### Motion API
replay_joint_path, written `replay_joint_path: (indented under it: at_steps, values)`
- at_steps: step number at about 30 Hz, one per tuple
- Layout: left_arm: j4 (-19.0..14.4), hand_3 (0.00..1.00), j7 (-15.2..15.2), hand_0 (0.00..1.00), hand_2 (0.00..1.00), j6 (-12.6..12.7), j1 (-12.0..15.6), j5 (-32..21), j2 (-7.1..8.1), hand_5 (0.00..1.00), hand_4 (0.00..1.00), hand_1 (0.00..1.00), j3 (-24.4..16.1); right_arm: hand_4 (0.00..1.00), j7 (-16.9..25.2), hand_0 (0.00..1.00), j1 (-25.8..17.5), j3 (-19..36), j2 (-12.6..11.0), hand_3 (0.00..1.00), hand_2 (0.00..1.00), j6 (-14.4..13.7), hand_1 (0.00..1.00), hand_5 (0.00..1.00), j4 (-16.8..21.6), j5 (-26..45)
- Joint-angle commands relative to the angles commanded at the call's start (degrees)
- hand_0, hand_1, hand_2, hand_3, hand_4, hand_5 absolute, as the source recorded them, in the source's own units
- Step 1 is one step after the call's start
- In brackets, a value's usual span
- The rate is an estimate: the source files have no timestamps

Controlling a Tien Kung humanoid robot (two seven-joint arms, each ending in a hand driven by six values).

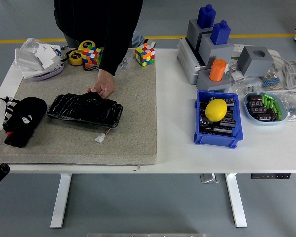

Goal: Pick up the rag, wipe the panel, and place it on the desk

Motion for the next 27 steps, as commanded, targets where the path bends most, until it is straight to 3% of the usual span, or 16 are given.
replay_joint_path:
  at_steps: [1,12,13,18,19,27]
  values:
    - [0.05,0.734,0.05,0.389,0.598,-0.10,-0.06,0.01,0.04,0.566,0.998,0.541,-0.02,0.998,0.00,0.723,0.02,0.04,0.02,0.628,0.679,0.01,0.654,0.609,0.00,-0.04]
    - [-0.20,0.736,1.83,0.392,0.602,-1.54,-0.30,1.17,0.58,0.584,0.998,0.552,-0.38,0.998,-0.03,0.722,-0.09,0.24,0.02,0.625,0.679,0.09,0.653,0.602,-0.06,0.02]
    - [-0.29,0.747,1.89,0.397,0.614,-1.63,-0.31,1.25,0.68,0.643,0.998,0.557,-0.45,0.998,-0.03,0.722,-0.09,0.24,0.03,0.624,0.679,0.10,0.653,0.600,-0.08,0.01]
    - [-1.27,0.747,2.41,0.397,0.614,-2.29,-0.11,1.76,1.39,0.643,0.998,0.557,-1.54,0.998,0.05,0.722,-0.10,0.37,0.00,0.624,0.679,0.07,0.653,0.600,-0.10,-0.02]
    - [-1.63,0.753,2.51,0.402,0.621,-2.36,-0.08,2.02,1.56,0.700,0.998,0.572,-1.81,0.998,0.07,0.722,-0.11,0.39,-0.02,0.624,0.679,0.06,0.653,0.598,-0.12,-0.02]
    - [-3.36,0.755,3.24,0.403,0.623,-2.64,0.27,3.29,2.52,0.696,0.998,0.574,-3.00,0.998,0.17,0.723,-0.26,0.24,-0.06,0.624,0.679,-0.04,0.652,0.597,-0.14,-0.06]
